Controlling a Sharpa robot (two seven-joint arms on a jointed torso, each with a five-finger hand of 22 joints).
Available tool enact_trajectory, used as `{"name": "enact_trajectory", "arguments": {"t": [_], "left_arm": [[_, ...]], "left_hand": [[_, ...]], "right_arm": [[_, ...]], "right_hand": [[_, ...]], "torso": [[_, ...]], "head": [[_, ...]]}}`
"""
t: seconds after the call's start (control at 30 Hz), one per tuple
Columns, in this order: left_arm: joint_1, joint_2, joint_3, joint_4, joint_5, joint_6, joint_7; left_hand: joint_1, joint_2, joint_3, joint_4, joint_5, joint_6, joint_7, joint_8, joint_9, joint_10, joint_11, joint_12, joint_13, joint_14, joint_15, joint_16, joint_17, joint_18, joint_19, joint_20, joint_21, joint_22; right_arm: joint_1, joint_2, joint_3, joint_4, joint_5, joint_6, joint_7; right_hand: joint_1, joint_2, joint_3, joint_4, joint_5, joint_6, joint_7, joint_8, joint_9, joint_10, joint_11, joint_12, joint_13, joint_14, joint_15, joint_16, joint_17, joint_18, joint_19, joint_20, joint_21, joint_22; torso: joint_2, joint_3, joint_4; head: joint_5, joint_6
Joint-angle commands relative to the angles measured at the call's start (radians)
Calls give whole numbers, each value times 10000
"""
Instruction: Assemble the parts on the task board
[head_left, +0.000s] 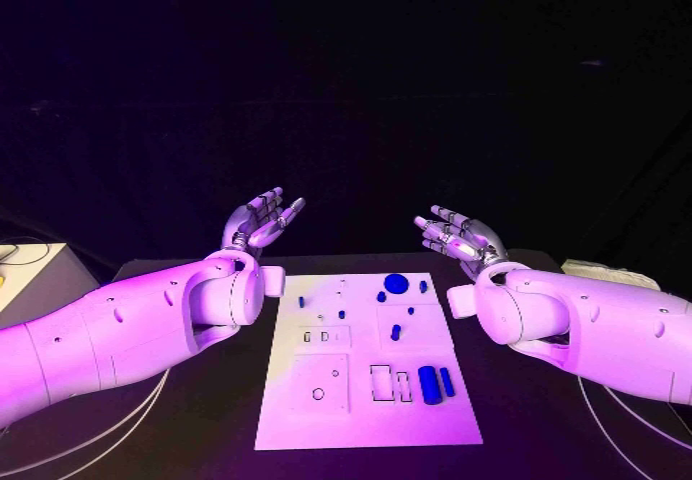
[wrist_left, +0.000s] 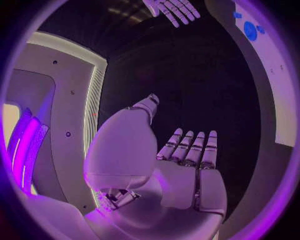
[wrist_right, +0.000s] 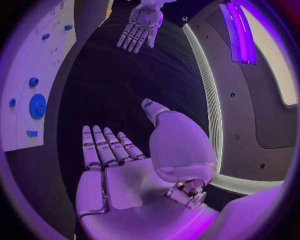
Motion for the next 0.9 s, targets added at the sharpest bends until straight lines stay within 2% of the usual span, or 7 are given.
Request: {"name": "enact_trajectory", "arguments": {"t": [0.03,0.17,0.23,0.4,0.53,0.73,0.9], "left_arm": [[65,63,-16,-114,290,1070,295],[68,65,-17,-120,292,1077,296],[70,-131,-18,3,292,1133,297],[74,-347,-18,250,291,1183,292],[77,-531,-17,551,274,1263,309],[83,-838,-14,964,139,1439,295],[88,-1109,-3,1295,-136,1752,188]], "left_hand": [[555,-56,165,81,36,172,938,92,36,164,86,77,26,148,77,65,34,195,91,156,68,28],[560,-59,157,87,35,176,940,93,37,164,91,78,26,143,69,64,32,201,89,155,68,28],[563,-59,152,90,35,181,942,94,39,171,93,79,27,151,64,65,34,205,102,154,73,30],[599,-28,140,112,35,265,958,124,61,266,115,98,40,208,41,78,44,238,131,154,90,35],[714,71,146,140,34,543,1047,228,136,632,203,142,72,680,110,186,129,337,502,178,270,102],[698,229,347,-7,26,2182,1212,884,551,3569,565,539,272,4233,-162,1140,789,630,3776,152,1745,644],[528,212,601,-184,31,4470,1092,1857,1074,6027,161,1060,376,5642,-597,1757,1114,1067,5030,84,2500,881]], "right_arm": [[169,-12,-139,-124,-522,1663,-627],[289,-23,-256,-199,-582,1918,-736],[316,-27,-266,-431,-2707,1675,-826],[390,-26,-261,-576,-4318,1367,-957],[486,-35,-254,-712,-5856,1146,-1119],[675,2,-239,-949,-8136,1169,-1486],[840,42,-232,-1102,-9715,1239,-1956]], "right_hand": [[507,-25,151,20,91,299,1573,95,50,333,85,82,38,309,77,66,40,165,215,108,93,36],[702,11,149,-115,37,622,1568,161,98,728,64,125,69,702,37,137,94,213,467,103,168,78],[915,96,187,-244,35,1219,1522,297,192,1444,8,204,120,1264,-38,233,165,297,902,95,294,139],[1571,-53,291,-758,67,2879,1120,696,460,3766,-219,346,226,3551,-327,629,433,577,2252,89,688,269],[2072,-217,493,-1180,52,4719,1133,1181,751,5416,-506,476,289,4917,-638,955,595,888,3814,75,1115,403],[2275,-507,1141,-1397,93,5978,945,1425,877,6678,-843,400,261,6578,-1129,1520,827,1015,5203,-281,1685,512],[2142,-677,1633,-1299,97,6548,777,1524,925,7370,-1045,341,252,7203,-1360,1624,941,1002,5791,-521,1783,467]], "torso": [[2,3,-1],[2,3,-1],[36,-1,-22],[159,33,-20],[261,19,-7],[440,15,72],[604,-37,204]], "head": [[1,-10],[1,-10],[-2,-209],[-43,-218],[-84,-177],[-126,-138],[-260,-59]]}}
